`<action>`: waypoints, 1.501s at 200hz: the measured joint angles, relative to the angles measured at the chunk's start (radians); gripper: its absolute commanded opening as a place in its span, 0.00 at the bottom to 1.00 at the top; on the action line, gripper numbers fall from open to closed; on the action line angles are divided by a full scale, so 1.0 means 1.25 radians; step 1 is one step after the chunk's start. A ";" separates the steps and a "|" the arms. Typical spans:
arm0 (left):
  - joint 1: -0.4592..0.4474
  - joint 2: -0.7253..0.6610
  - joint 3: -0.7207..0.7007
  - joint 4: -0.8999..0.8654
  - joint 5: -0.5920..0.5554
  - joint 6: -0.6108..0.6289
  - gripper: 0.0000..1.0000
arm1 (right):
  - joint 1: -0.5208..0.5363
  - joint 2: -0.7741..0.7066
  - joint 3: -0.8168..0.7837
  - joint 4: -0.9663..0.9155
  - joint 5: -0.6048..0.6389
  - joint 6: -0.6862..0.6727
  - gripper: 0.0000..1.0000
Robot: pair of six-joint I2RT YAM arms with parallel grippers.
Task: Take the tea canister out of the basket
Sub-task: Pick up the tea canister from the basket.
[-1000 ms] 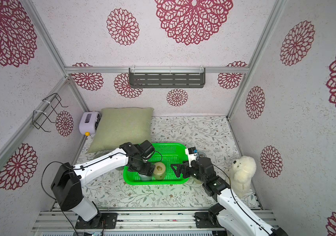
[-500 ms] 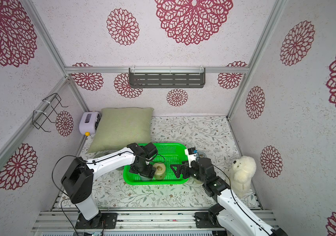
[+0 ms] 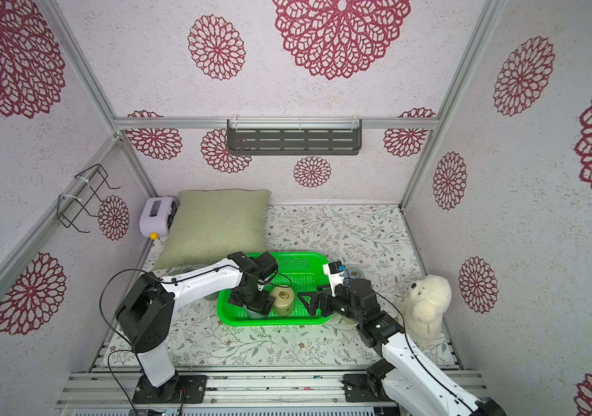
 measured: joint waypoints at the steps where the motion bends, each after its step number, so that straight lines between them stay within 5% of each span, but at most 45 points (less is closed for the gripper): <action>1: 0.000 0.001 0.000 0.000 0.000 0.000 0.98 | 0.000 0.000 0.000 0.000 0.000 0.000 0.99; 14: 0.002 0.003 0.000 0.002 -0.002 0.001 1.00 | 0.001 0.002 0.000 0.001 -0.002 0.000 0.99; 33: 0.002 0.004 0.000 0.003 -0.003 0.001 0.86 | 0.001 0.003 0.000 0.006 -0.002 0.001 0.99; 106: 0.004 -0.017 0.006 -0.006 -0.018 -0.013 0.85 | 0.002 0.021 -0.013 0.036 -0.004 0.013 0.99; 195: 0.015 -0.235 0.045 -0.094 -0.070 -0.055 0.85 | 0.078 0.097 0.002 0.106 -0.017 0.022 0.99; 300: 0.257 -0.550 -0.110 -0.204 -0.111 -0.093 0.87 | 0.211 0.222 0.103 0.145 0.020 0.013 0.99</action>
